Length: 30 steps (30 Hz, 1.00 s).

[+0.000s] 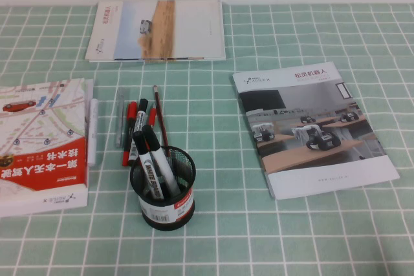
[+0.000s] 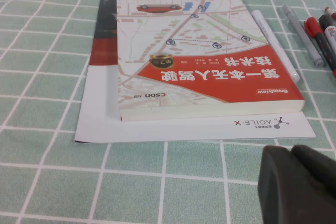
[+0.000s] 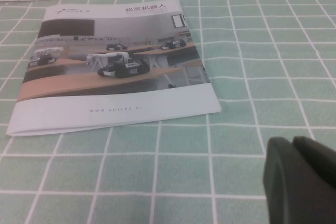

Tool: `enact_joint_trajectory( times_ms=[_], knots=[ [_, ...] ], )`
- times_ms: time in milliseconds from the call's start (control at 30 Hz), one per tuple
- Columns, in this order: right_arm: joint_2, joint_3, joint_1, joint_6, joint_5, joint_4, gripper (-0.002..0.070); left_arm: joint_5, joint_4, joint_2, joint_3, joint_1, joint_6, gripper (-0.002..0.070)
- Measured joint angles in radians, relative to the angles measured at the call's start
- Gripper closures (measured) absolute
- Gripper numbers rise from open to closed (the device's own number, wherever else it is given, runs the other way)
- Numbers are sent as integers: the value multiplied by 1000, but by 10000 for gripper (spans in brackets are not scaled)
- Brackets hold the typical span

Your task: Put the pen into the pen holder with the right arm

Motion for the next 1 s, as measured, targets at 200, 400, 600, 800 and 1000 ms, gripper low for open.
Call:
enact_joint_trajectory(
  times_ms=[200,400,600,800,1000],
  knots=[
    [0,0,0,0,0,0,695,0,0,0,0,0,0,679],
    [0,0,0,0,-29,76,695,0,0,0,0,0,0,679],
    [0,0,0,0,-97,252,695,0,0,0,0,0,0,679],
    [0,0,0,0,-147,408,696,0,0,0,0,0,0,679],
    [0,0,0,0,-163,468,696,0,0,0,0,0,0,679]
  ],
)
